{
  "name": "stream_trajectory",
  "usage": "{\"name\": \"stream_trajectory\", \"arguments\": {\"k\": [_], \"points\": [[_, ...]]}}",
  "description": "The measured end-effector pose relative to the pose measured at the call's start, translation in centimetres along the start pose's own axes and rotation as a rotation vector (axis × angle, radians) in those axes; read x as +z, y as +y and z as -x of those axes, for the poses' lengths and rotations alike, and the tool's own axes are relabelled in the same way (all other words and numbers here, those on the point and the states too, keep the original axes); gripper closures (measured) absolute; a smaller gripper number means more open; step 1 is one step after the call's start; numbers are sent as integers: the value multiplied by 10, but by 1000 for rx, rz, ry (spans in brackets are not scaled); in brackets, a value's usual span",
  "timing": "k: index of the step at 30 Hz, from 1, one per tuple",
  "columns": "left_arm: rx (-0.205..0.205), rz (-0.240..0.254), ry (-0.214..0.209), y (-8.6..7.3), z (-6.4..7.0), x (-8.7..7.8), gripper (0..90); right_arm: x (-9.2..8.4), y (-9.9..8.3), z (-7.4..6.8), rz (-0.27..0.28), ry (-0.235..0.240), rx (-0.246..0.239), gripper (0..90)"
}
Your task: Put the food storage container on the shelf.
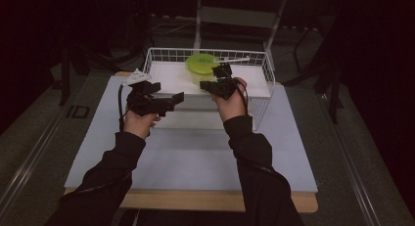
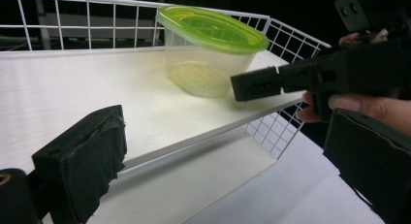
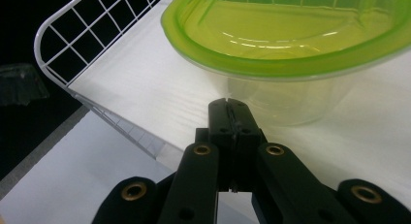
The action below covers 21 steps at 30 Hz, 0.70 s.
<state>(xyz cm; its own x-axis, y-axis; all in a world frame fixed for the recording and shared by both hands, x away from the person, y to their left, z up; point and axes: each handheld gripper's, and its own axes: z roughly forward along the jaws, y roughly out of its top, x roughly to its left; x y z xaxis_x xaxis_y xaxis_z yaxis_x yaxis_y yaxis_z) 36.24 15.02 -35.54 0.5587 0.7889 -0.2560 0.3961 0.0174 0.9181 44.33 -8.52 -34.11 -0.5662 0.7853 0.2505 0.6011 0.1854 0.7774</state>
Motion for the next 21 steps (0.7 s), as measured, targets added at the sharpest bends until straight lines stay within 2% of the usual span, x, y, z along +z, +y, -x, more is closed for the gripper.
{"name": "stream_trajectory", "arguments": {"k": [4,5,8,10,11,12,13,14,15,17,18,19,21], "points": [[14,1,-14,-1,0,1,27,1,1,-1,-2,-1,0,894],[22,2,-22,-2,1,2,27,0,0,-3,-3,11,3,877],[31,16,-43,-4,2,2,27,-2,-3,-6,-3,20,-10,849],[49,21,-61,-6,4,2,27,-7,-7,-10,1,31,-35,819],[59,18,-63,-7,5,2,27,-11,-10,-13,6,44,-48,764],[68,9,-69,-8,5,2,27,-11,-10,-13,6,44,-48,764],[75,6,-78,-11,7,2,27,-16,-13,-17,9,53,-77,704],[75,6,-78,-11,7,2,27,-16,-13,-17,9,53,-77,704],[77,2,-82,-11,8,2,27,-22,-17,-20,16,64,-101,638],[94,-2,-89,-13,11,1,27,-28,-21,-23,24,62,-136,563],[94,-2,-89,-13,11,1,27,-31,-23,-23,29,65,-154,526],[88,10,-114,-14,13,-1,27,-33,-25,-24,34,69,-160,488],[85,12,-125,-15,15,-3,27,-38,-31,-24,43,66,-192,435]]}}
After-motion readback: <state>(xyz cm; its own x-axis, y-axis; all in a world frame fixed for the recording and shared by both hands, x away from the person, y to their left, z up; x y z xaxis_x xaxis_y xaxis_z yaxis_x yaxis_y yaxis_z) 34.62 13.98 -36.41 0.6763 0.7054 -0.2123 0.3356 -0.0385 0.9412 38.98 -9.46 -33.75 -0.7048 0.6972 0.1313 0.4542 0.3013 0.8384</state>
